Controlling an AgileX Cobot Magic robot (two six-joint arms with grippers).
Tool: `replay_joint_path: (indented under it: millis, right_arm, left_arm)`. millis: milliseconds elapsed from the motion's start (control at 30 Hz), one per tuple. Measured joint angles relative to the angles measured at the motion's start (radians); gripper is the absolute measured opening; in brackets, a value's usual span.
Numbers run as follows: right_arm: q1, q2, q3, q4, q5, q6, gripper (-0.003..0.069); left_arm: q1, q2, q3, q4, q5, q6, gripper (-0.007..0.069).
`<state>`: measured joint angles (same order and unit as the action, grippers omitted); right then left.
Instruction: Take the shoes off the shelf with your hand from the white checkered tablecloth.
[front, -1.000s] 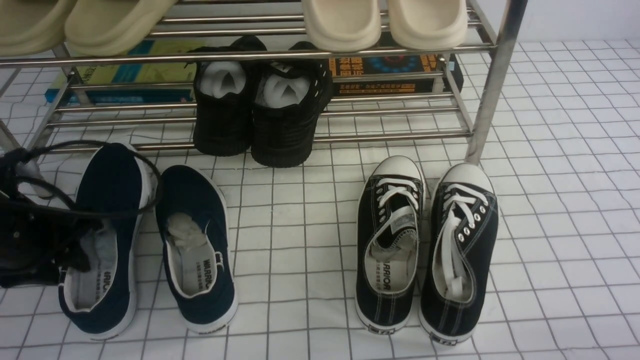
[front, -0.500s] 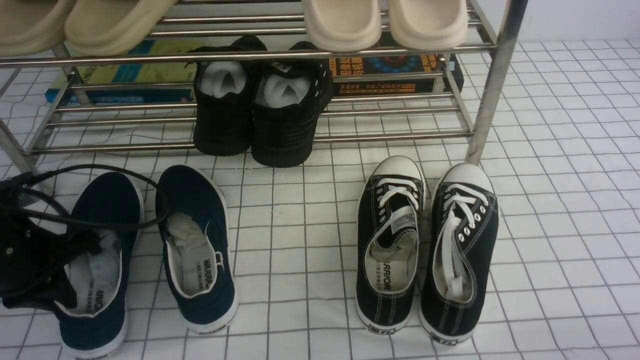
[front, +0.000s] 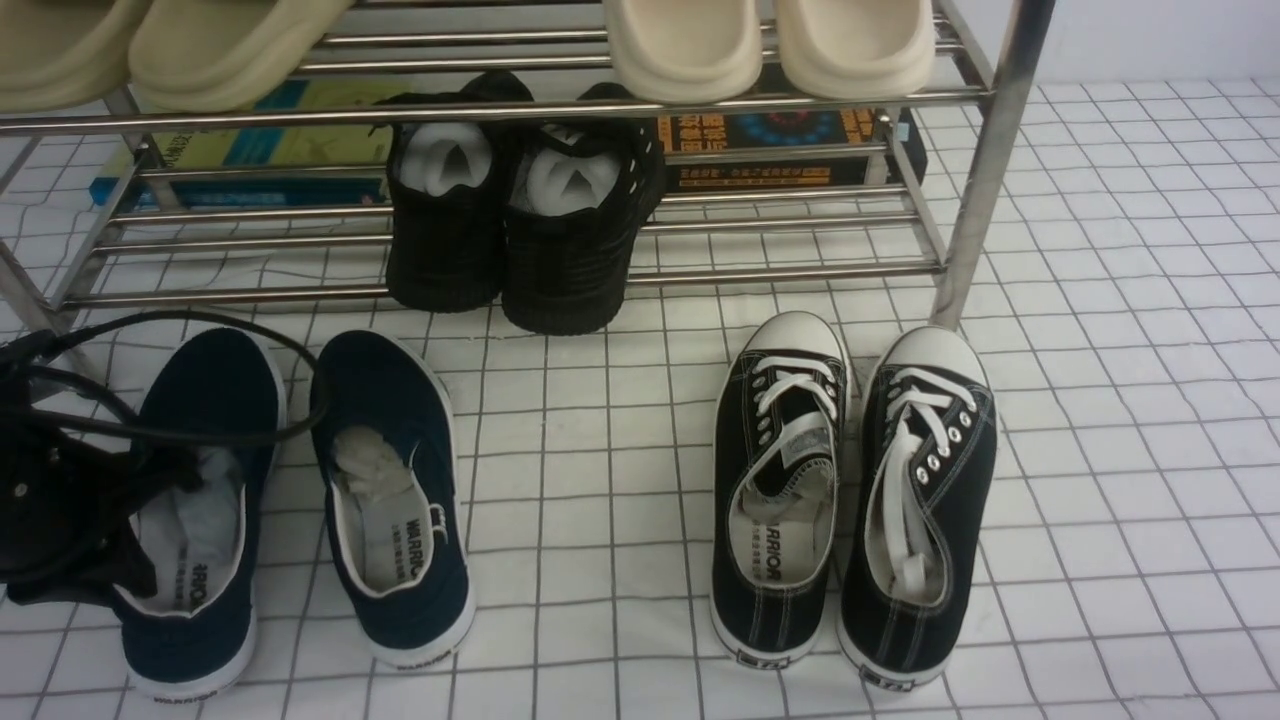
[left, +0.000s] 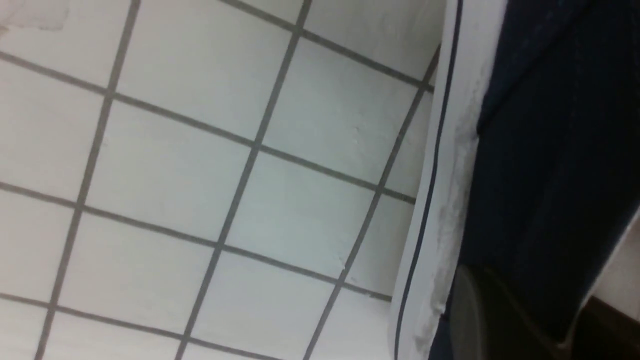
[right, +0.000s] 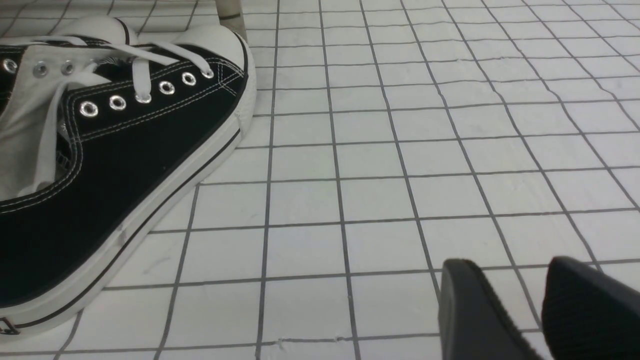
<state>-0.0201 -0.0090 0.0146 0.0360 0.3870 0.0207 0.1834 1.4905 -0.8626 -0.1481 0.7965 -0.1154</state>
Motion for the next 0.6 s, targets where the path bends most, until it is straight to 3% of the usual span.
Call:
replay_joint_path:
  millis: [100, 233, 367, 533, 600]
  right_arm:
    - [0.0, 0.0, 0.0, 0.0, 0.0, 0.0, 0.0239]
    - [0.0, 0.0, 0.0, 0.0, 0.0, 0.0, 0.0239]
    - [0.0, 0.0, 0.0, 0.0, 0.0, 0.0, 0.0239]
    - [0.0, 0.0, 0.0, 0.0, 0.0, 0.0, 0.0239]
    - [0.0, 0.0, 0.0, 0.0, 0.0, 0.0, 0.0239]
  left_arm:
    - [0.0, -0.001, 0.0, 0.0, -0.005, 0.003, 0.0144]
    - [-0.001, -0.024, -0.023, 0.027, 0.022, 0.007, 0.0298]
    - [0.0, -0.063, -0.11, 0.078, 0.114, 0.008, 0.0341]
    - [0.0, -0.146, -0.201, 0.115, 0.253, 0.008, 0.0265]
    - [0.0, -0.227, -0.205, 0.119, 0.317, 0.018, 0.0161]
